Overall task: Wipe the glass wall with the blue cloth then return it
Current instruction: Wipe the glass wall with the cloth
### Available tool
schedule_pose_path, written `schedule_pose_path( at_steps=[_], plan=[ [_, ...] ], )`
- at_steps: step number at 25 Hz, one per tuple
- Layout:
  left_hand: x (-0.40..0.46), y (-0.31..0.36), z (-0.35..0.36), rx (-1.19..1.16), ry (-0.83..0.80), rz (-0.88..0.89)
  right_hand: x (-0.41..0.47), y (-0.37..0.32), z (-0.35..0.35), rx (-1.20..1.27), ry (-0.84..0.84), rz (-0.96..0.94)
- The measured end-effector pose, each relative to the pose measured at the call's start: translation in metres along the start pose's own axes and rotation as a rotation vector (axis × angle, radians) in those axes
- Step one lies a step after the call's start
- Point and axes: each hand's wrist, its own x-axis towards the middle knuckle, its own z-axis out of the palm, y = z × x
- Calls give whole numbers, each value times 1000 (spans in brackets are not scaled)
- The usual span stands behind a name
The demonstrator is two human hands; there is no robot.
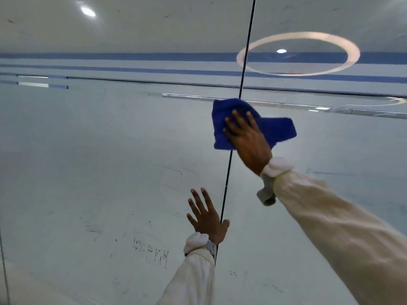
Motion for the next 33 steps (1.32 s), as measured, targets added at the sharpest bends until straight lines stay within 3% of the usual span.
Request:
schedule_pose_path(
  at_steps=[4,8,10,13,16,18,22,25,30,33],
  plan=[
    [4,-5,5,53,23,9,-79,-65,46,85,-33,-50],
    [1,-13,8,89,95,62,-148,-107,51,27,-370,-201],
    [1,-15,11,96,118,68,-157,-99,45,-10,-444,-322],
    [2,-10,3,105,10,24,-118,-45,28,0,-257,-456],
    [3,-7,-2,98,-8,10,-28,32,-16,-74,-55,-226],
    [-1,-6,-2,92,-18,16,20,68,-45,-114,-34,-50],
    [1,-13,0,125,16,50,17,47,-31,-63,3,55],
    [0,-12,1,149,38,52,-60,-24,11,-20,-85,-17],
    [-1,-7,3,219,90,32,-177,-104,41,5,-513,-310],
    [-1,-9,-3,232,38,36,-137,-61,24,-81,-396,-393]
  ],
)
